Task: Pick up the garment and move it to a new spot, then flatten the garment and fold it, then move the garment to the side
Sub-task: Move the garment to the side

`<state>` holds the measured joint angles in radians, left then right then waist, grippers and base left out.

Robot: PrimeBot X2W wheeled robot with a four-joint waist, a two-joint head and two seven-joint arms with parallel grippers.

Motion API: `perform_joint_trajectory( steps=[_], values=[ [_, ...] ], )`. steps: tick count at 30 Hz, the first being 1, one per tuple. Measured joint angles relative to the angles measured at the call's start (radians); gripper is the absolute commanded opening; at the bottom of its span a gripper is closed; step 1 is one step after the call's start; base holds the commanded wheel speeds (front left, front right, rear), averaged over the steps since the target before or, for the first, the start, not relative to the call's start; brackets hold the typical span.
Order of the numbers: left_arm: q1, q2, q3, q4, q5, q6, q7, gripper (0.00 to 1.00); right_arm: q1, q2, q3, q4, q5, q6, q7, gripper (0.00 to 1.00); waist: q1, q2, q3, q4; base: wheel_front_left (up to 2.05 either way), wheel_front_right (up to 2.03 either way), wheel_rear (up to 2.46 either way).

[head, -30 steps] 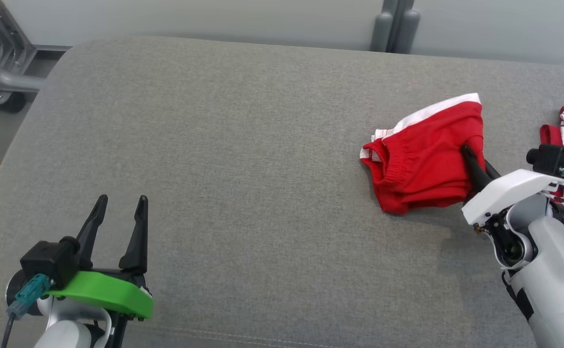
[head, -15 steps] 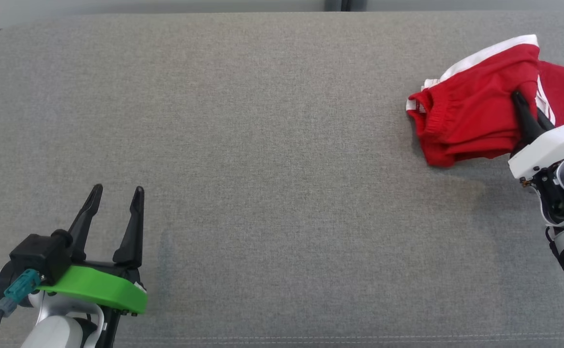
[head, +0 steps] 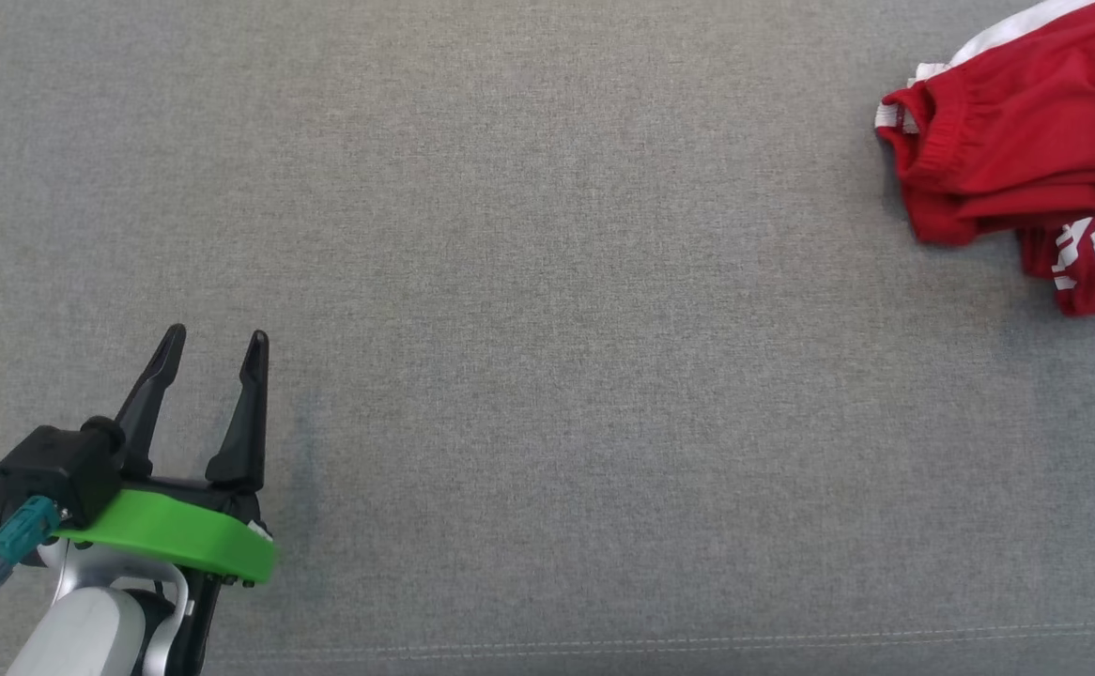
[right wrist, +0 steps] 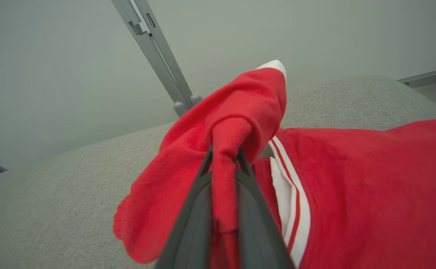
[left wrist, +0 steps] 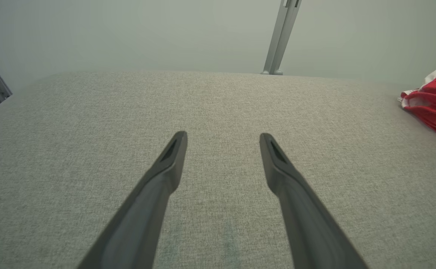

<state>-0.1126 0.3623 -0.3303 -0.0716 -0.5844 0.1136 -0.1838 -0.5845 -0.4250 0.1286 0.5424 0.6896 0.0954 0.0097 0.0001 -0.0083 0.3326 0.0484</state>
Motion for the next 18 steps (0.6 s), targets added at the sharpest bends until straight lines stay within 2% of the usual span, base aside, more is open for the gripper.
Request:
perform_joint_trajectory(
  steps=[5,18],
  values=[
    [-0.025,-0.001,-0.007,0.000,0.003,-0.009,0.006,1.00,0.000,-0.054,-0.040,-0.014,0.007,-0.004,0.000,0.00,-0.0001,0.0000,0.013,0.005,0.00,0.00,0.00],
    [-0.024,0.015,0.009,-0.003,0.003,-0.009,0.007,1.00,0.043,-0.088,-0.093,-0.016,0.053,-0.011,0.019,0.00,-0.0001,0.0000,0.031,-0.025,0.00,0.00,0.00]
  ],
)
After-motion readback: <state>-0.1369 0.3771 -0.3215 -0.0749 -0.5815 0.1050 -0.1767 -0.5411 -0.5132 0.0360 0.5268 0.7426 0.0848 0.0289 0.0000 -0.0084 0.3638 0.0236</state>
